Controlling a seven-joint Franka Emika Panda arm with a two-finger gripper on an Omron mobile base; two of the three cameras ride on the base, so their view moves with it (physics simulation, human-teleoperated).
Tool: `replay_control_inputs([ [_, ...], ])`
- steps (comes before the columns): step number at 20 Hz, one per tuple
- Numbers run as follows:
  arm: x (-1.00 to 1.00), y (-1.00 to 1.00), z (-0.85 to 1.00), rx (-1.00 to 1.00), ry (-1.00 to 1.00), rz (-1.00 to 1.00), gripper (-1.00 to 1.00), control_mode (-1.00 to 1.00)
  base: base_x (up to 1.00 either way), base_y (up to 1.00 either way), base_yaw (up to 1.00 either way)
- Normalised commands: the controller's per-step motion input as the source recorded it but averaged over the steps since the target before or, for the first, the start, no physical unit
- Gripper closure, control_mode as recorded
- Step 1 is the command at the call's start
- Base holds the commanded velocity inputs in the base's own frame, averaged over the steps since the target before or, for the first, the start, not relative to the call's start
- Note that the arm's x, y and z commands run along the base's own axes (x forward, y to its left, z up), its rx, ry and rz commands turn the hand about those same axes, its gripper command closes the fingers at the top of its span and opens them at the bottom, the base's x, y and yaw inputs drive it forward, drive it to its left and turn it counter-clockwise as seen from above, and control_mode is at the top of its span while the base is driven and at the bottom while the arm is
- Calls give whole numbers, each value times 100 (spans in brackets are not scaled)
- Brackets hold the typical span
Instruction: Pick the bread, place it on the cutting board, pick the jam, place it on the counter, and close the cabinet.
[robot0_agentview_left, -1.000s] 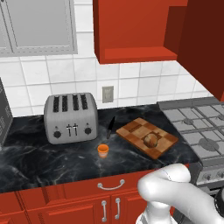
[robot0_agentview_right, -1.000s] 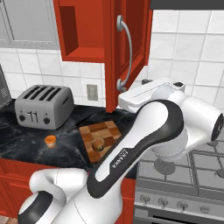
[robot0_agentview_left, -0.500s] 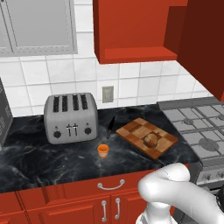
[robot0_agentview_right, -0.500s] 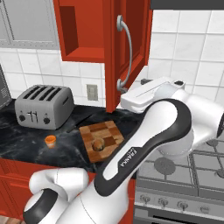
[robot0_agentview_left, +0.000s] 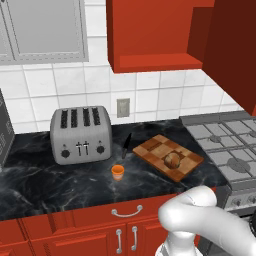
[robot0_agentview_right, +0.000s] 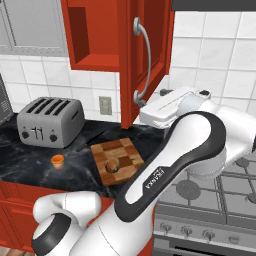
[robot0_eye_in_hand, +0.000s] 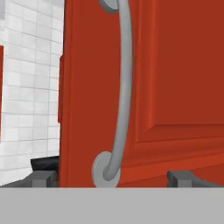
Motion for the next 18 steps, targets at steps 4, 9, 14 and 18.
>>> replay_control_inputs([
  [4, 0, 0, 0, 0, 0, 6, -100, -100, 0, 0, 0],
  [9, 0, 0, 0, 0, 0, 5, -100, -100, 0, 0, 0],
  [14, 17, 0, 0, 0, 0, 1, -100, -100, 0, 0, 0],
  [18, 28, 0, 0, 0, 0, 0, -100, -100, 0, 0, 0],
])
